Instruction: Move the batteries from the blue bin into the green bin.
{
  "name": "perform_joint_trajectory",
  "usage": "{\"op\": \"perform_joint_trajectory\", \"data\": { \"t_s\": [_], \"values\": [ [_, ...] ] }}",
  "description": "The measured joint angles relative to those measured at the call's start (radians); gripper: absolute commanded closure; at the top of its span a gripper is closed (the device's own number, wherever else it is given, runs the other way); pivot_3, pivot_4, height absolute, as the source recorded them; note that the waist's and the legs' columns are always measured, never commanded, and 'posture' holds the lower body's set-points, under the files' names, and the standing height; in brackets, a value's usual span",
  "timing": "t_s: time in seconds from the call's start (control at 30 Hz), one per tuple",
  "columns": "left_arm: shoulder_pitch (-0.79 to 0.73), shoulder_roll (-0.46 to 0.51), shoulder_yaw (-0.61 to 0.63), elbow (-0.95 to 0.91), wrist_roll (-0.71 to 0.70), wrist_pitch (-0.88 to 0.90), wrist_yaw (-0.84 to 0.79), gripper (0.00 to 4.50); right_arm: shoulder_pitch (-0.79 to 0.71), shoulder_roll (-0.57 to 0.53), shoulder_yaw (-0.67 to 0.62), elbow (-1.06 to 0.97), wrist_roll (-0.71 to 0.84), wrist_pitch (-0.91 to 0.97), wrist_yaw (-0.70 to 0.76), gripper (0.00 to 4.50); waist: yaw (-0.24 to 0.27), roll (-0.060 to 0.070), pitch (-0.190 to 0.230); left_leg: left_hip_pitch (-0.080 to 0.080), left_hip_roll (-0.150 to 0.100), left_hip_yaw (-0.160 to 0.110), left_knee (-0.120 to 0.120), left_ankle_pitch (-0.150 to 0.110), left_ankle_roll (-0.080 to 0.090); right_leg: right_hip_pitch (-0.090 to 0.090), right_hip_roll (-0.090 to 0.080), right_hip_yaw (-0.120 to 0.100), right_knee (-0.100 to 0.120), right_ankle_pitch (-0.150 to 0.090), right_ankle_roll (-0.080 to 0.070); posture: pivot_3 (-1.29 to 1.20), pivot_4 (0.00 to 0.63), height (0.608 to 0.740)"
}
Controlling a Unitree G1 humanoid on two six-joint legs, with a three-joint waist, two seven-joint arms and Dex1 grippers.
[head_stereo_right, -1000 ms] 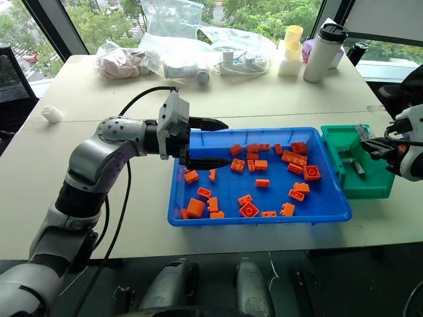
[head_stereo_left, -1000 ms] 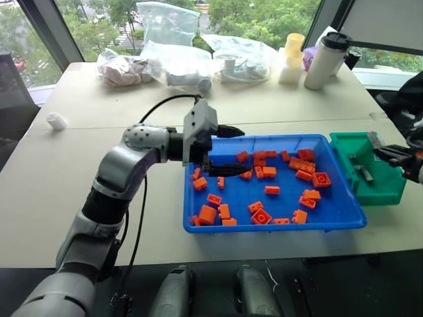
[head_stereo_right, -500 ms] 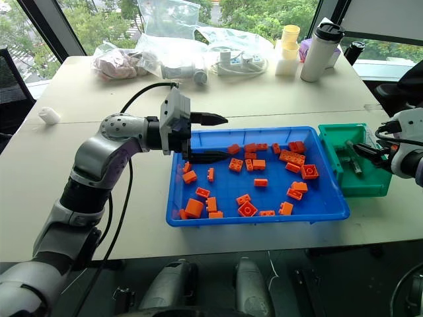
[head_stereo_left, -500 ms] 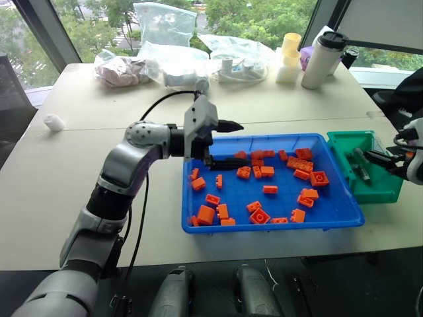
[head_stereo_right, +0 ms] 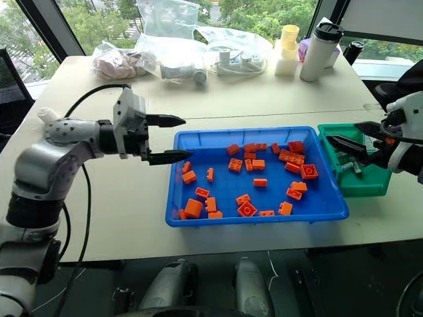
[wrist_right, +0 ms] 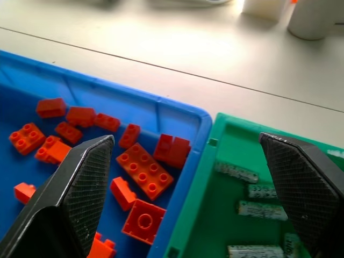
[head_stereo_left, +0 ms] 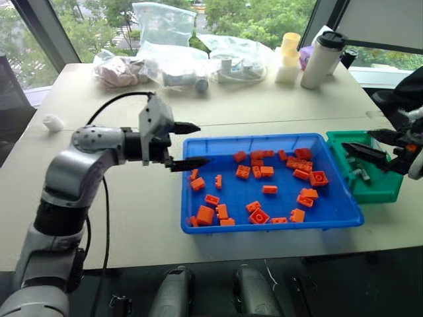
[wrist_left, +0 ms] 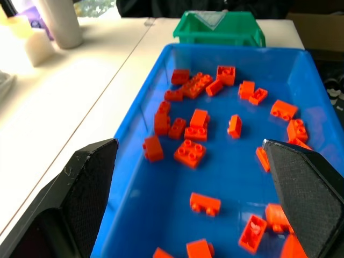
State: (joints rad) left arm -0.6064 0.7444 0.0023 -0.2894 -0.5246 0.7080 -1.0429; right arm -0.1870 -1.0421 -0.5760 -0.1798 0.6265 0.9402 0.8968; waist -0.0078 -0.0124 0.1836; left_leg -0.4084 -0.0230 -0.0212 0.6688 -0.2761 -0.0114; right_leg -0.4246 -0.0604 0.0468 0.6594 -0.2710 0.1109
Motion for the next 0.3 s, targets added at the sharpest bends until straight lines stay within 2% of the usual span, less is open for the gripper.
{"op": "perform_joint_trajectory", "data": {
  "t_s": [0.07,0.17,0.3],
  "values": [
    [0.057,0.064,0.057,-0.056,-0.039,0.059,0.006,0.0,0.103,-0.037,-0.065,-0.058,0.03,0.033,0.069,0.03,0.004,0.0,0.0,0.0,0.0,0.0,0.0,0.0,0.0,0.002,0.0,-0.001,-0.001,0.0,0.0,0.0,0.15,0.74],
    [0.139,0.109,0.142,-0.14,-0.109,0.152,0.045,0.0,0.243,-0.055,-0.151,-0.124,0.049,0.057,0.154,0.03,0.004,0.0,0.0,0.002,0.0,-0.001,0.0,0.0,0.0,0.004,0.0,-0.001,-0.003,0.0,0.0,0.0,0.15,0.74],
    [0.241,0.135,0.199,-0.224,-0.157,0.206,0.089,0.0,0.306,-0.055,-0.177,-0.155,0.054,0.049,0.19,0.03,-0.003,0.0,0.0,0.005,0.0,-0.001,0.0,0.0,0.0,0.007,0.0,-0.001,-0.003,0.0,0.0,0.0,0.15,0.74]
  ]
}}
